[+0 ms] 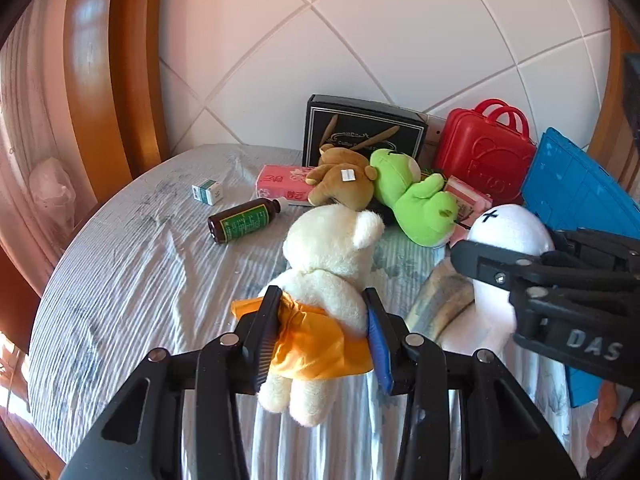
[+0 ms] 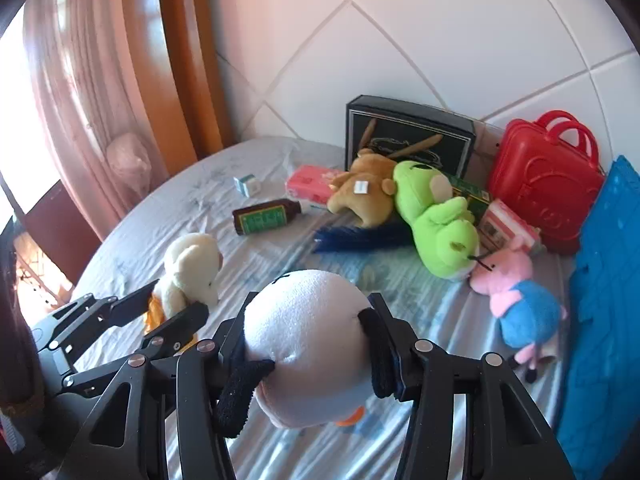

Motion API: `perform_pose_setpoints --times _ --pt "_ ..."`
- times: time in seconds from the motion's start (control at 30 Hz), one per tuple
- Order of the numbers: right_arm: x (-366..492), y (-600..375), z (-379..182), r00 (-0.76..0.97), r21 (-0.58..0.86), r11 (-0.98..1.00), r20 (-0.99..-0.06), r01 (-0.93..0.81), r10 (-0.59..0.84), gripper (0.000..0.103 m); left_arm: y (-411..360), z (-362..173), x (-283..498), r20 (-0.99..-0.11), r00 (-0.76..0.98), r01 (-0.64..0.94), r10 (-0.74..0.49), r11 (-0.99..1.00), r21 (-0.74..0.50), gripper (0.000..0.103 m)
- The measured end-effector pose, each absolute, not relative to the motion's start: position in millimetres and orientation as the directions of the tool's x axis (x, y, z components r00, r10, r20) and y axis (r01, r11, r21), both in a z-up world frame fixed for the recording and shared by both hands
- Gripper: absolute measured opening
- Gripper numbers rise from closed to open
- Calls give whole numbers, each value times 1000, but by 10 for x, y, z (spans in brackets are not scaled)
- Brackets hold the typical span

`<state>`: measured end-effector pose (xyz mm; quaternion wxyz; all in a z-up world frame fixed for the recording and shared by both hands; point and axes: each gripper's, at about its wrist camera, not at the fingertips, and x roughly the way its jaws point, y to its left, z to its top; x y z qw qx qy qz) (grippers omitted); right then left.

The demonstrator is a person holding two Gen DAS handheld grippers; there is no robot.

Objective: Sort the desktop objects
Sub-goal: 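Lift the teddy bear and bunny plush and carry them over the bin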

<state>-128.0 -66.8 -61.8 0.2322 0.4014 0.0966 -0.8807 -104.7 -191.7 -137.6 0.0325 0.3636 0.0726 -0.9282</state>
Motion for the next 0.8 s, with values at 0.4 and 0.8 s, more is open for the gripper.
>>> perform_pose_setpoints --times 0.4,0.8 --pt "-1111 -33 -1499 -380 45 -899 -896 435 -229 52 -1349 -1828 -874 -772 -635 86 28 -990 -108 40" --pt "-824 479 -148 -663 -10 -926 -701 377 -262 51 -702 -888 -797 -651 -757 -32 56 -998 -48 40"
